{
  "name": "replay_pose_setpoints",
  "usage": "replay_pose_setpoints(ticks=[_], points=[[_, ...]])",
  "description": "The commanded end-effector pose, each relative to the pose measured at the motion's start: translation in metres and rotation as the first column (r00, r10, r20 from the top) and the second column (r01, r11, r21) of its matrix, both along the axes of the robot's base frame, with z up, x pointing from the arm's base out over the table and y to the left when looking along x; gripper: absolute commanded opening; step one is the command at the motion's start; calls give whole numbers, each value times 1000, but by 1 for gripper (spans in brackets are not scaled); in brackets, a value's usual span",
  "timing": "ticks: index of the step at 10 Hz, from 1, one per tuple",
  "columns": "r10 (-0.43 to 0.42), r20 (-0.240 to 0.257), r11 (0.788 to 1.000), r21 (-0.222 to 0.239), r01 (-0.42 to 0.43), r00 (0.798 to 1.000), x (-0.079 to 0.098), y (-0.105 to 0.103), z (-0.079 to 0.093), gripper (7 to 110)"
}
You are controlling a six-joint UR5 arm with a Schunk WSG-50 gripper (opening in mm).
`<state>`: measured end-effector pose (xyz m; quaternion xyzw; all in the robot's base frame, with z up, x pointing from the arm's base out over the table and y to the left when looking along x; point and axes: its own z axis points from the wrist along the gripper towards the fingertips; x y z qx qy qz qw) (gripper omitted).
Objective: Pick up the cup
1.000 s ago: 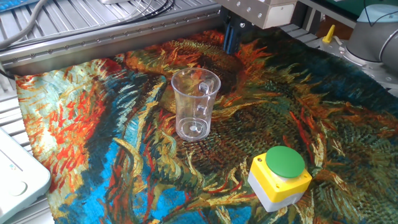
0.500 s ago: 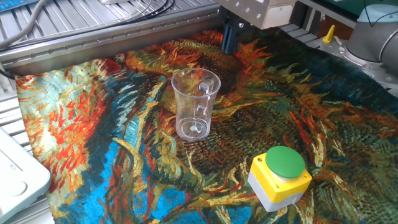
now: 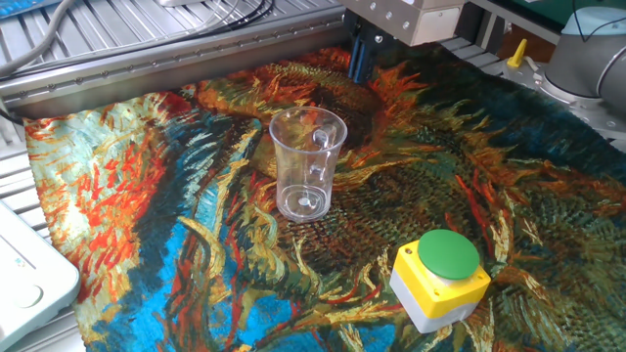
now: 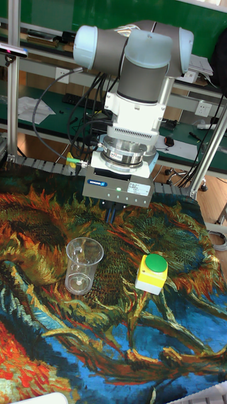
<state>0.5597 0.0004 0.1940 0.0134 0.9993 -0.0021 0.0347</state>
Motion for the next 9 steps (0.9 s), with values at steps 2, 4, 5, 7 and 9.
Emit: replay_pose_setpoints(ticks=[2,4,5,7,9], points=[[-16,-47,1000,23,17,999,-12,5,1,7],[-24,-54,1000,10,25,998,-13,2,1,7],[-21,-47,1000,-16,20,999,-12,-5,1,7],[-14,-41,999,-35,12,999,-10,-10,1,7],[-6,-46,999,-40,5,999,-12,-11,1,7]])
